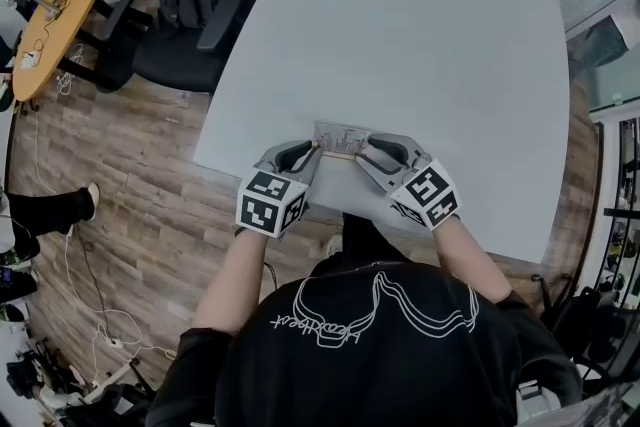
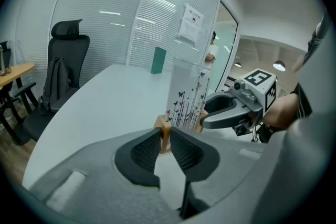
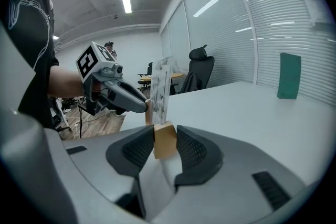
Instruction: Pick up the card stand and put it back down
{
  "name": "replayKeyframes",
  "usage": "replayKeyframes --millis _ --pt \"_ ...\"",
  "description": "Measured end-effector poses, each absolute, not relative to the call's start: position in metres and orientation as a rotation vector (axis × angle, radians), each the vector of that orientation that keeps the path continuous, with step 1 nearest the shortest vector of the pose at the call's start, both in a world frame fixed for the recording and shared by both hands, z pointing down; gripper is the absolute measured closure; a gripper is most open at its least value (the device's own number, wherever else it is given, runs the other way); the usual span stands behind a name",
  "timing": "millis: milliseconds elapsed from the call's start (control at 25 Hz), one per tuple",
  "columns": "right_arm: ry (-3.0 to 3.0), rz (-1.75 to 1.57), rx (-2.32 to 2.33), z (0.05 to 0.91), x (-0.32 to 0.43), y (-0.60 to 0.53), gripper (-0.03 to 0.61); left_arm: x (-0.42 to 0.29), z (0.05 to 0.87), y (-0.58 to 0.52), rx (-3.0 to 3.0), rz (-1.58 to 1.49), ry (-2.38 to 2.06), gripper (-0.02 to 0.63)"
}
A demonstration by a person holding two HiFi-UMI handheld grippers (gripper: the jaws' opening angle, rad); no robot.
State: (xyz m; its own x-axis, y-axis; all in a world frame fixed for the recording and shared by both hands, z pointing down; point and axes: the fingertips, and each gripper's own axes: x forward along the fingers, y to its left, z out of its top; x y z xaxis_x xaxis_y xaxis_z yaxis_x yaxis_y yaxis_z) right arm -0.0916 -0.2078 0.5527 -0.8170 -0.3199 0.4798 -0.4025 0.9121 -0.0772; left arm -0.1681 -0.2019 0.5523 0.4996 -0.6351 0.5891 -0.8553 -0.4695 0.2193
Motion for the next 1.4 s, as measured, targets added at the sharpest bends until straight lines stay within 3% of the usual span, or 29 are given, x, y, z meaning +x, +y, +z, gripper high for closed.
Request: replayKeyframes --millis 840,1400 --pt "-2.688 0.191 0.579 0.467 -0.063 -0.121 0.44 -0.141 0.465 -0.115 2.332 0.551 -1.256 0.549" --pt "-2.686 0.198 0.617 0.456 -0.059 -0.1 0.44 -0.138 0.452 -0.096 2.364 0.55 -1.244 0.549"
